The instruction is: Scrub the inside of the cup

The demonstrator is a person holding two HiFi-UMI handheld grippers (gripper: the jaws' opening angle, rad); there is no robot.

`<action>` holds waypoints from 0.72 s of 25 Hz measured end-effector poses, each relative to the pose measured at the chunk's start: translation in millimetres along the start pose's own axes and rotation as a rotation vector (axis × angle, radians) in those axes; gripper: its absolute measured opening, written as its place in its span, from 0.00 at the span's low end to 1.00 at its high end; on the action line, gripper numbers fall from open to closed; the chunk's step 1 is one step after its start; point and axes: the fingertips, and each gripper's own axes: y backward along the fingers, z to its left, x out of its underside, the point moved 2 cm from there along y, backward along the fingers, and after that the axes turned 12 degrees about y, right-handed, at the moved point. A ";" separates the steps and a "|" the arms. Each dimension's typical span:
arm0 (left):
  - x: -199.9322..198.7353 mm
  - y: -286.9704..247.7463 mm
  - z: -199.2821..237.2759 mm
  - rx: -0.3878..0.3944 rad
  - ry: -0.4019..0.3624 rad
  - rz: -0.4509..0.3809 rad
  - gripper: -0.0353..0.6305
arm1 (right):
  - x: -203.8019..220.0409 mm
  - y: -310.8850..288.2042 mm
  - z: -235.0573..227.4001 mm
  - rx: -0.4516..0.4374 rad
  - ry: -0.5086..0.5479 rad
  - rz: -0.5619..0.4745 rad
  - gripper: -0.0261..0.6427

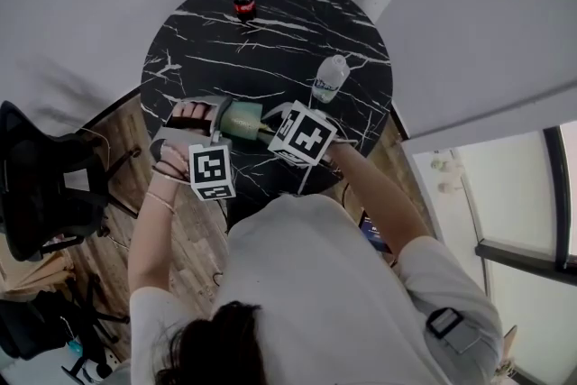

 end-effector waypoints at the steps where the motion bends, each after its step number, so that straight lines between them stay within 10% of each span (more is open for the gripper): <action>1: -0.7 -0.6 -0.1 -0.003 -0.008 -0.001 0.55 | 0.7 0.3 1.1 -0.007 0.002 0.000 0.15; 18: 11.1 -5.4 3.4 -0.028 0.003 0.052 0.55 | -19.4 10.6 17.9 -0.110 -0.096 -0.152 0.15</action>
